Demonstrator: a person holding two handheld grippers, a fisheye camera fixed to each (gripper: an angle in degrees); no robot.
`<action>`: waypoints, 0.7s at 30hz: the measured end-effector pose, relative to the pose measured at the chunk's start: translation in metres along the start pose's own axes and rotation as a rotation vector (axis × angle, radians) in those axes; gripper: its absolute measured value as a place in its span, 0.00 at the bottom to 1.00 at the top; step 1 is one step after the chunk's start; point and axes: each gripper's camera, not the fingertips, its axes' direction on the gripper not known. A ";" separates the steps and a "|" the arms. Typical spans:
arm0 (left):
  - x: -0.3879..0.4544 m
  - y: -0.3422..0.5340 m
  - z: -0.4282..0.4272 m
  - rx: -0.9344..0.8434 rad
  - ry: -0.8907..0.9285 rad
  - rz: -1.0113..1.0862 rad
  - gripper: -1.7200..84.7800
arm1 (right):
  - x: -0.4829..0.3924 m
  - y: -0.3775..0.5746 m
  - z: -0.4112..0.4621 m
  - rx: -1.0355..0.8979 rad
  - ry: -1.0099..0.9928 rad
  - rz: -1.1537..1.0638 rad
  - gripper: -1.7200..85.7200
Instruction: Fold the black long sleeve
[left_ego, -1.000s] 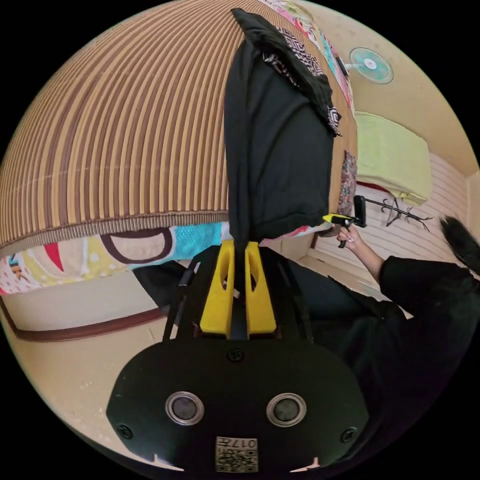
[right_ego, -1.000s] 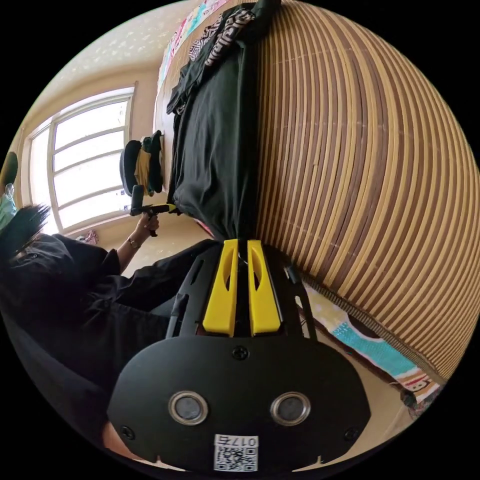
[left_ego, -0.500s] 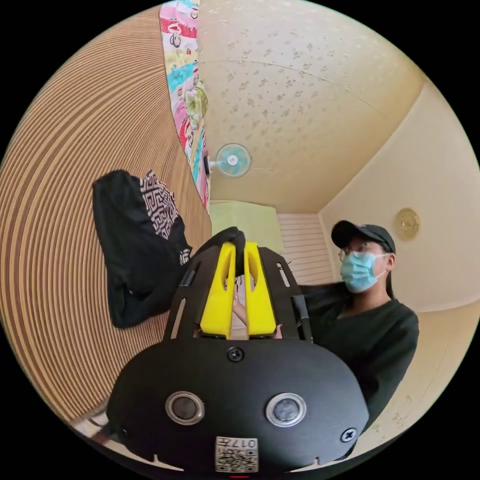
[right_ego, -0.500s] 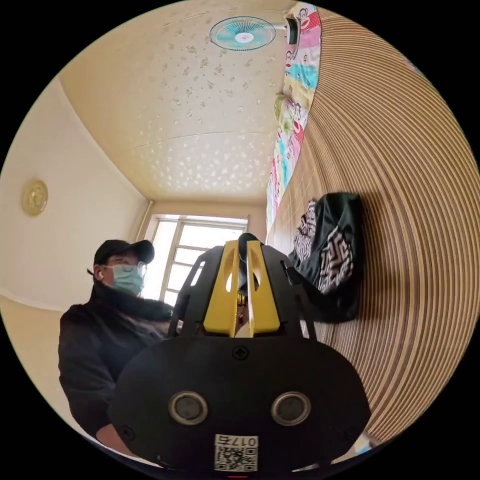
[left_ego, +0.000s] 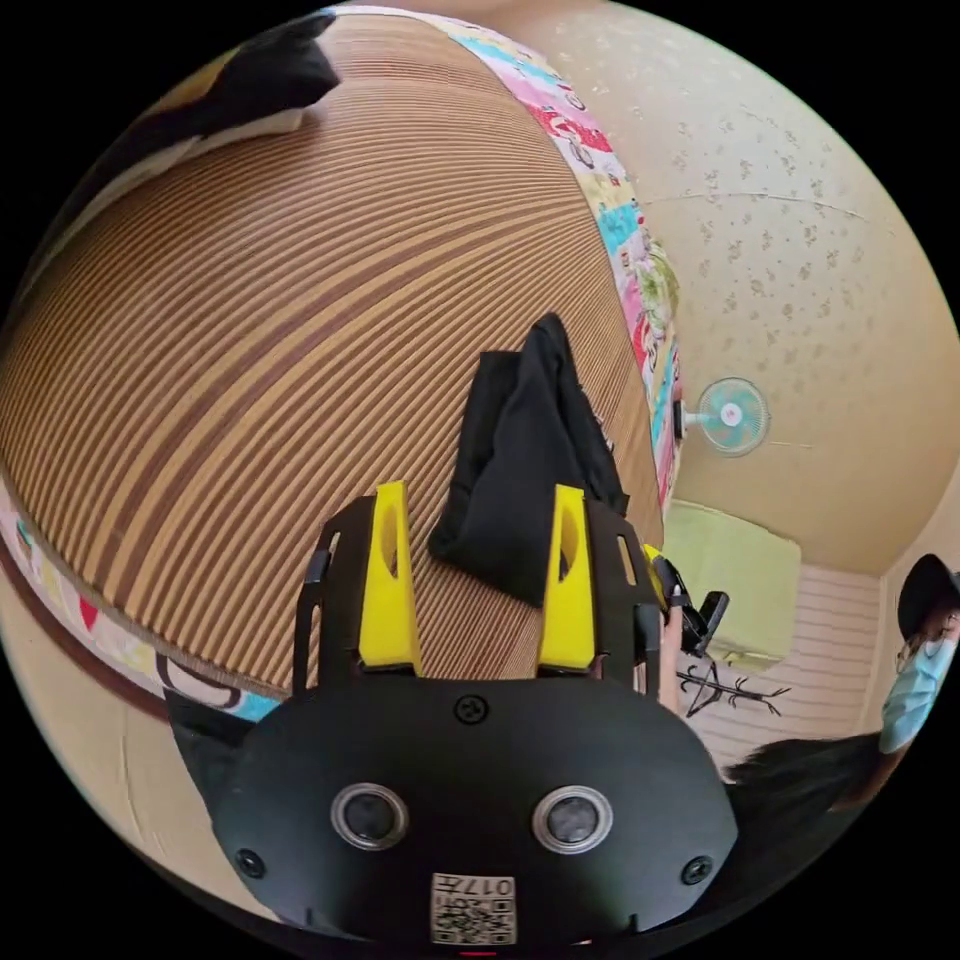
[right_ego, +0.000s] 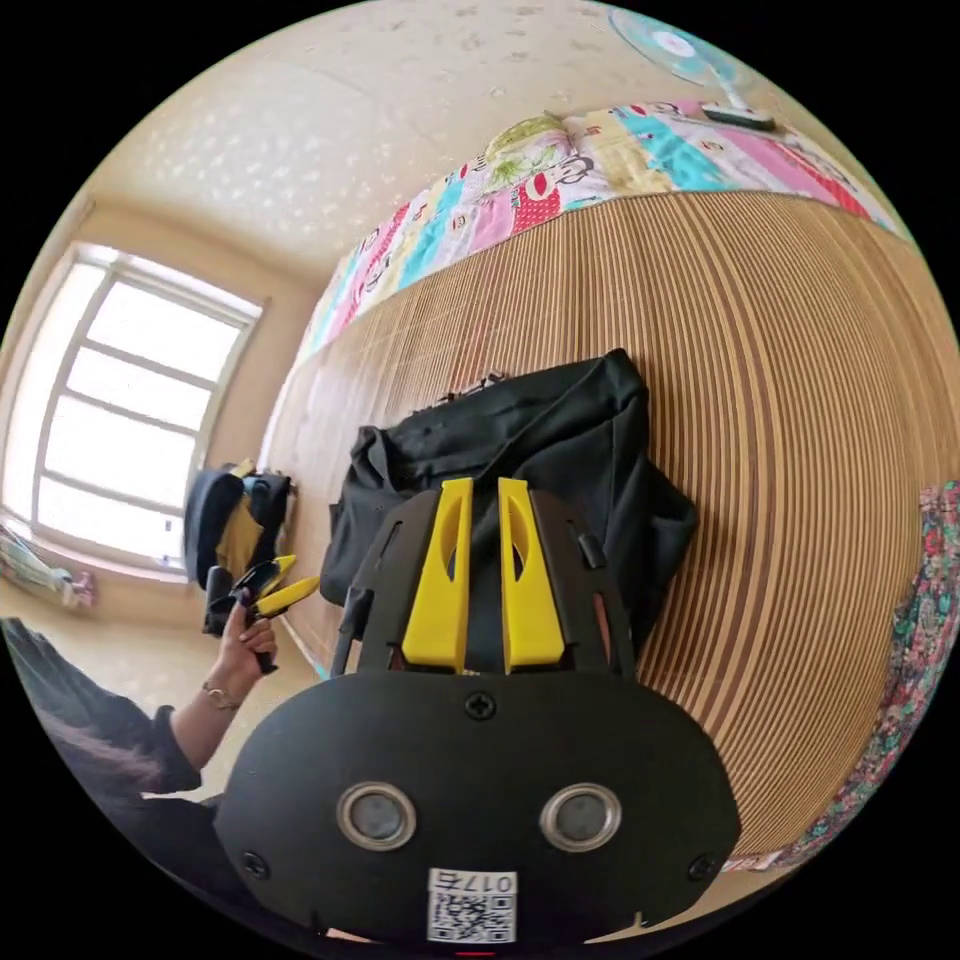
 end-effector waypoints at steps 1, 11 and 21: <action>-0.013 0.017 0.005 -0.009 0.025 -0.055 0.23 | -0.020 0.014 0.014 0.008 0.062 -0.045 0.06; -0.042 0.015 0.051 -0.042 0.265 -0.171 0.17 | 0.030 0.125 -0.018 0.066 -0.115 0.621 0.16; -0.026 0.033 0.034 -0.003 0.635 -0.111 0.08 | 0.091 0.151 0.039 0.306 -0.638 0.981 0.12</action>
